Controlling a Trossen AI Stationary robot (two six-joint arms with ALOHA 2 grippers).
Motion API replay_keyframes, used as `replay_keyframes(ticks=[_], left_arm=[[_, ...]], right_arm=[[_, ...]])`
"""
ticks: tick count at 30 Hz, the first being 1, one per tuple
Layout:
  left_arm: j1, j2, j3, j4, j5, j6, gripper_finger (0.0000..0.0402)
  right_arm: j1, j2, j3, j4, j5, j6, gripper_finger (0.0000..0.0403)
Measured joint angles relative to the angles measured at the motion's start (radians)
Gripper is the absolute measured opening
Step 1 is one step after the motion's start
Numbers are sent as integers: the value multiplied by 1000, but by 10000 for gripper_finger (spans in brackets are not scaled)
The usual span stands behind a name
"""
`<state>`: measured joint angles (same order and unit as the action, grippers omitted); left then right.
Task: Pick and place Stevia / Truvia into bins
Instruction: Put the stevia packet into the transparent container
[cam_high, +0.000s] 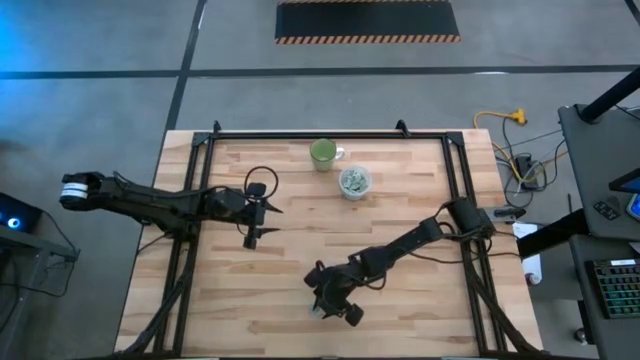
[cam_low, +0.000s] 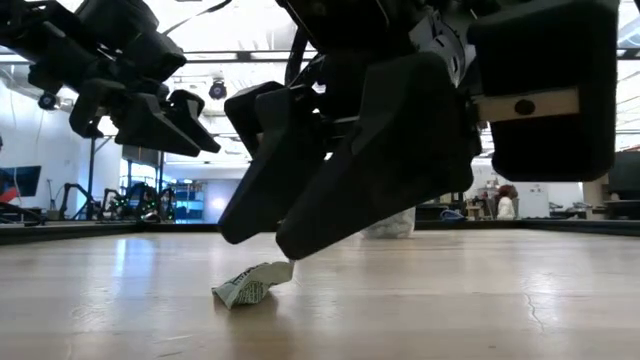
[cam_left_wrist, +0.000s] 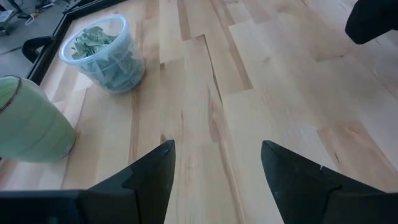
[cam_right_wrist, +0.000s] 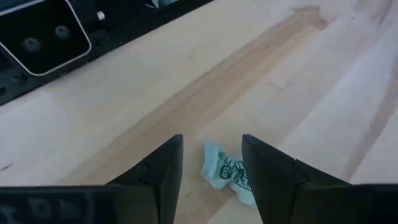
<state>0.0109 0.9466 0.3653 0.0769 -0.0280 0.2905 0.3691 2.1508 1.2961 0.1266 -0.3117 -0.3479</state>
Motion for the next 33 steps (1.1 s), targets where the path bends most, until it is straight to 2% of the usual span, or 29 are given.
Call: replay_keyframes(ticks=[33], left_arm=[[0, 1, -11, 21, 0, 1, 221]], right_arm=[[-1, 10, -7, -3, 8, 0, 102]])
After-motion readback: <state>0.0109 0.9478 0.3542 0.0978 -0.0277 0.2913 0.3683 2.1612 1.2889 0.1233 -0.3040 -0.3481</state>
